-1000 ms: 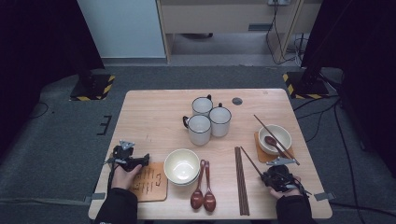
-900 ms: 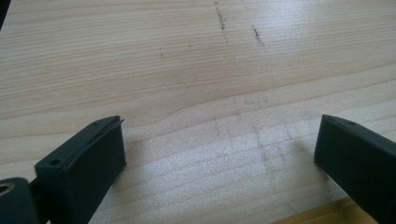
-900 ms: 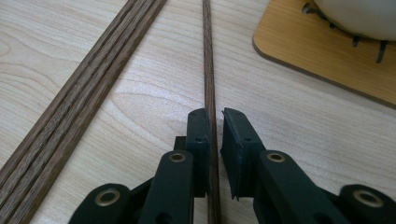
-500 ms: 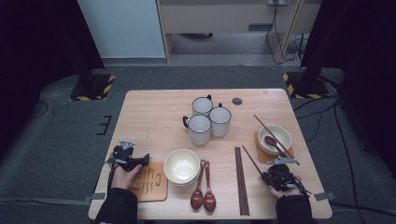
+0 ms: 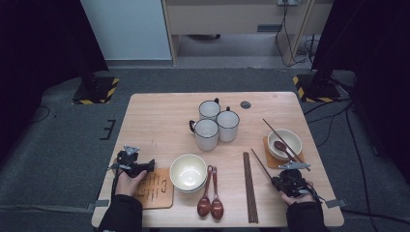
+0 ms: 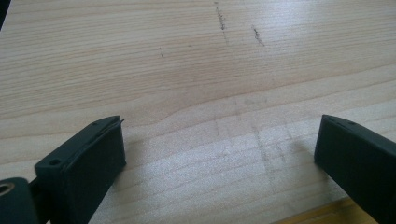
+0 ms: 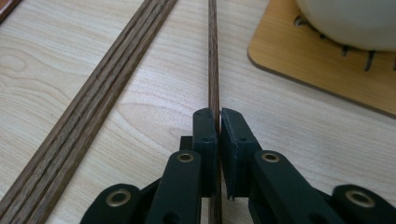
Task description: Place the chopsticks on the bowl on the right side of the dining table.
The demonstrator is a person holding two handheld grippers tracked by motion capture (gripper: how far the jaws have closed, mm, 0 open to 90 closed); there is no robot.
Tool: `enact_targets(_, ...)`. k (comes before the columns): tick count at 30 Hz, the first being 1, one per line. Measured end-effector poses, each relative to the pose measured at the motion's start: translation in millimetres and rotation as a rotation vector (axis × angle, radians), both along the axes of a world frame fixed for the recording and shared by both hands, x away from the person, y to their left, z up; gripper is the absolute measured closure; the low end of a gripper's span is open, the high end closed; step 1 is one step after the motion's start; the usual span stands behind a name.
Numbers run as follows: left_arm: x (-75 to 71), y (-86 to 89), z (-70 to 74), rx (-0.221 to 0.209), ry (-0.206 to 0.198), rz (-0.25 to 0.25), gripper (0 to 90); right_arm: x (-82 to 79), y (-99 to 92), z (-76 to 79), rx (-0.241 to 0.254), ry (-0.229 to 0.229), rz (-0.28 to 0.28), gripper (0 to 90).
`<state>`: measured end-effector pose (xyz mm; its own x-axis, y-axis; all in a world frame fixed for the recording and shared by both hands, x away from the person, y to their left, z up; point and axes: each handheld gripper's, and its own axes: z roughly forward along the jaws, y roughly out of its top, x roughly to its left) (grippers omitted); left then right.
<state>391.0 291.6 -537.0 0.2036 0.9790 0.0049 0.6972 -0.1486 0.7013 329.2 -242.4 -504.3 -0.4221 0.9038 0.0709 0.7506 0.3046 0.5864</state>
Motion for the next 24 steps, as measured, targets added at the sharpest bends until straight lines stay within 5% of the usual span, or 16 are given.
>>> enact_targets(24,0.0,0.0,0.0,0.0,0.0,0.0,0.8,-5.9,-5.9,30.7,0.078,-0.116,-0.01,84.7)
